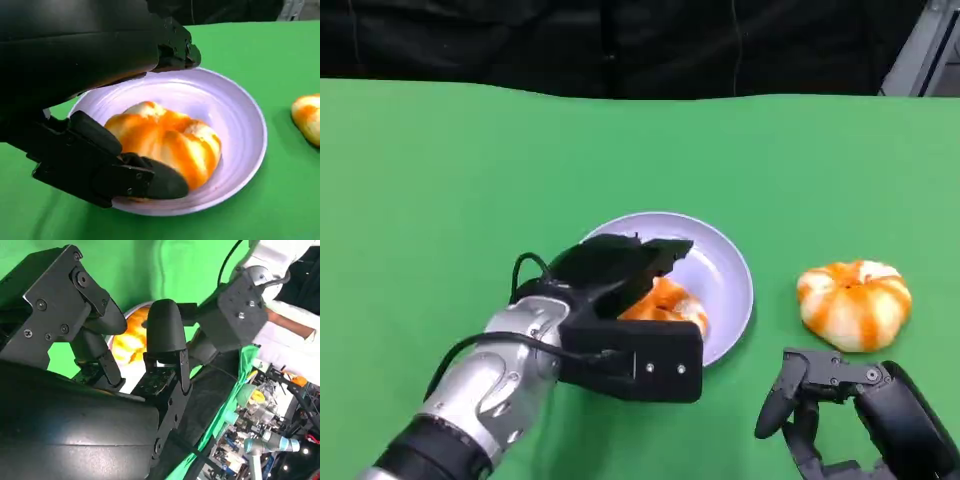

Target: Grasp the bread from the table and place it into the plate.

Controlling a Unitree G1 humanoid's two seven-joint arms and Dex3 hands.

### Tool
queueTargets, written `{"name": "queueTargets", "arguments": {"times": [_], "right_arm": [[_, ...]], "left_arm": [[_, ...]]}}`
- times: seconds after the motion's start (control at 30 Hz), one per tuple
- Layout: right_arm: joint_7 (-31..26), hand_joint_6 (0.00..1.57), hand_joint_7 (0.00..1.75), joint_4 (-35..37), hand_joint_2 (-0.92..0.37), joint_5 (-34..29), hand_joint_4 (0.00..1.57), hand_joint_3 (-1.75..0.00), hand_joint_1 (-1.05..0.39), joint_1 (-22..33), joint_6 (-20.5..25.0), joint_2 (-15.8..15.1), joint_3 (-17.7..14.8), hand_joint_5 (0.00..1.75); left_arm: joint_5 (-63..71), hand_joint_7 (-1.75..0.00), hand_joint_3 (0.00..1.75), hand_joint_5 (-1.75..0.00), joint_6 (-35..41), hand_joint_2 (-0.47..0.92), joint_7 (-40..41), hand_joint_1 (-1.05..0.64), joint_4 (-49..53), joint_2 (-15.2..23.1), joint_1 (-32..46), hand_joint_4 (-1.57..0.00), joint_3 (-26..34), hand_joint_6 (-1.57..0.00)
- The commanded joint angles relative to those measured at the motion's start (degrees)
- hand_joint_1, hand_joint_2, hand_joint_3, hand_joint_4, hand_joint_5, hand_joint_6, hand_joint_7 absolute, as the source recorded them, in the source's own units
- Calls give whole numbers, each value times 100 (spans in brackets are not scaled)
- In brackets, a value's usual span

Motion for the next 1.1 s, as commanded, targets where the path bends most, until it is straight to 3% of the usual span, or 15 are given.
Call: {"name": "queueTargets", "arguments": {"times": [0.03, 0.5, 0.63, 0.83, 0.9, 1.03, 1.1], "right_arm": [[3, 84, 129, -20, -23, 36, 85, -151, 6, 34, 46, -65, -37, 174], [16, 83, 129, -61, -24, 71, 85, -149, 7, 60, 54, -90, -36, 175], [39, 83, 129, -182, -25, 81, 85, -148, 5, 114, 178, -100, -57, 174], [93, 83, 128, -265, -25, 141, 85, -148, 6, 95, 314, -91, -55, 174], [115, 83, 128, -248, -25, 138, 85, -148, 6, 68, 326, -109, -65, 174], [107, 84, 128, -183, -24, 113, 86, -148, 5, 21, 269, -117, -82, 175], [107, 84, 128, -174, -24, 113, 86, -148, 5, 17, 251, -118, -84, 175]], "left_arm": [[-136, 0, 50, 0, 159, 92, -279, -82, -610, 297, 189, 0, 197, -1], [-960, -7, 42, -12, 100, 92, -745, -73, -2762, 1147, 1475, -18, 1126, -17], [-1433, -10, 41, -26, -182, 92, -703, -70, -3434, 1388, 2230, -42, 1593, -26], [-2330, -16, 25, -51, -973, 92, 23, -54, -3759, 1012, 3464, -65, 2363, -57], [-2708, -18, 21, -72, -1396, 92, 225, -43, -3640, 812, 3757, -69, 2548, -72], [-3029, -27, 23, -103, -1942, 92, 354, -31, -3509, 662, 4126, -72, 2741, -93], [-3188, -31, 24, -111, -2101, 92, 363, -29, -3508, 588, 4320, -74, 2819, -97]]}}
